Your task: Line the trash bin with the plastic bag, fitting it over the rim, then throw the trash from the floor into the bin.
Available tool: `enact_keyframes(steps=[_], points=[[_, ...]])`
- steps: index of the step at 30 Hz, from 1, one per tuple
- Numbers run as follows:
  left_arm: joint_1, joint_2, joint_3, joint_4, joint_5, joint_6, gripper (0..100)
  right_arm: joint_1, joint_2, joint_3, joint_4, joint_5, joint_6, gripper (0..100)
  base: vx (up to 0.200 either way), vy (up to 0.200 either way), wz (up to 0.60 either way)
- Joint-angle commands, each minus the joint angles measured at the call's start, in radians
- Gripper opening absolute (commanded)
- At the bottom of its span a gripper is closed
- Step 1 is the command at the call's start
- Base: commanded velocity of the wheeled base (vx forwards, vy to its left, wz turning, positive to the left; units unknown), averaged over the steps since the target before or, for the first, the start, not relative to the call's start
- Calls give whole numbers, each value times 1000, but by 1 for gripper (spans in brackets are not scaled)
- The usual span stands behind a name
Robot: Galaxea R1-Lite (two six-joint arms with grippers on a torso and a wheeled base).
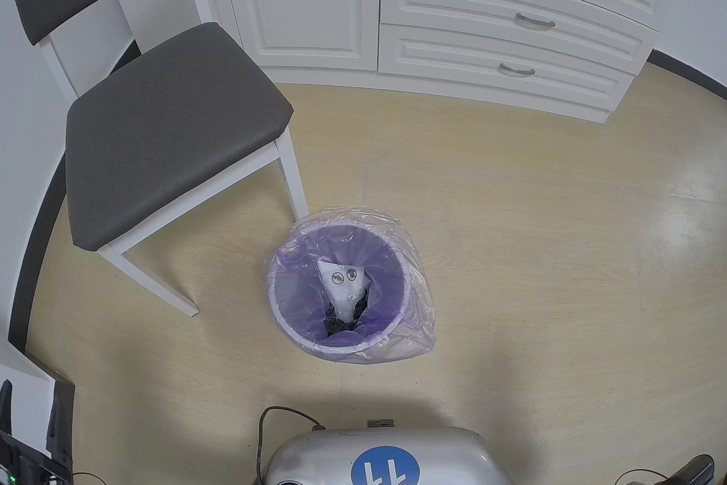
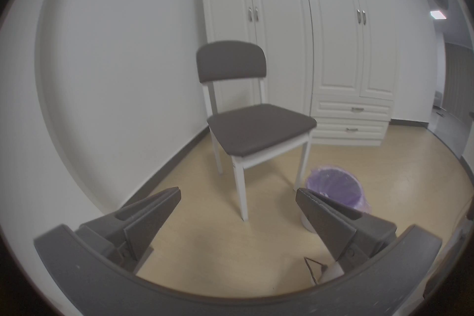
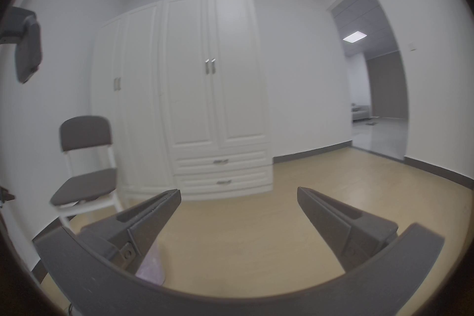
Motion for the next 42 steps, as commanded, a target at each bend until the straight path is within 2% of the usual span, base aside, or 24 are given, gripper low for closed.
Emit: enact_keyframes(steps=[1, 3, 6, 8, 9, 10, 12, 15, 17, 18, 20, 25, 31, 32, 33, 34, 36, 42], points=[[1, -13, 8, 28, -51, -20, 100, -2, -11, 18, 113, 27, -5, 100, 0, 0, 0], [1, -13, 8, 29, -52, -43, 100, -2, -11, 18, 166, 7, -6, 100, 0, 0, 0], [1, -13, 8, 35, -83, -50, 100, -2, -11, 18, 301, -118, -3, 100, 0, 0, 0], [2, -13, 16, 41, -155, -43, 100, -2, -11, 16, 332, -131, 11, 100, 0, 0, 0], [1, -13, 16, 43, -163, -41, 100, -2, -11, 16, 324, -128, 14, 100, 0, 0, 0], [1, -13, 17, 45, -186, -30, 100, -2, -11, 18, 310, -115, 20, 100, 0, 0, 0], [1, -13, 17, 48, -184, -6, 100, -2, -11, 18, 314, -101, 11, 100, 0, 0, 0], [1, -13, 17, 49, -183, -10, 100, -2, -11, 18, 314, -70, -63, 100, 0, 0, 0], [1, -13, 17, 49, -183, -12, 100, -2, -11, 18, 314, -68, -66, 100, 0, 0, 0], [1, -13, 17, 48, -183, -13, 100, -2, -11, 18, 314, 16, -124, 100, 0, 0, 0], [1, -13, 17, 48, -183, -12, 100, -2, -11, 18, 314, 63, -150, 100, 0, 0, 0], [1, -13, 17, 48, -183, -13, 100, -2, -11, 18, 314, 74, -198, 100, 0, 0, 0], [1, -13, 17, 48, -183, -12, 100, -2, -11, 18, 314, 108, -206, 100, 0, 0, 0], [1, -13, 17, 48, -183, -13, 100, -2, -11, 18, 314, 137, -210, 100, 0, 0, 0], [1, -13, 17, 48, -183, -13, 100, -2, -11, 18, 314, 139, -210, 100, 0, 0, 0], [1, -13, 17, 48, -181, -13, 100, -2, -11, 16, 327, 208, -198, 100, 0, 0, 0], [1, -13, 17, 48, -181, -13, 100, -2, -11, 16, 327, 272, -207, 100, 0, 0, 0], [1, -13, 17, 49, -181, -13, 100, -2, -11, 15, 333, 306, -229, 100, 0, 0, 0]])
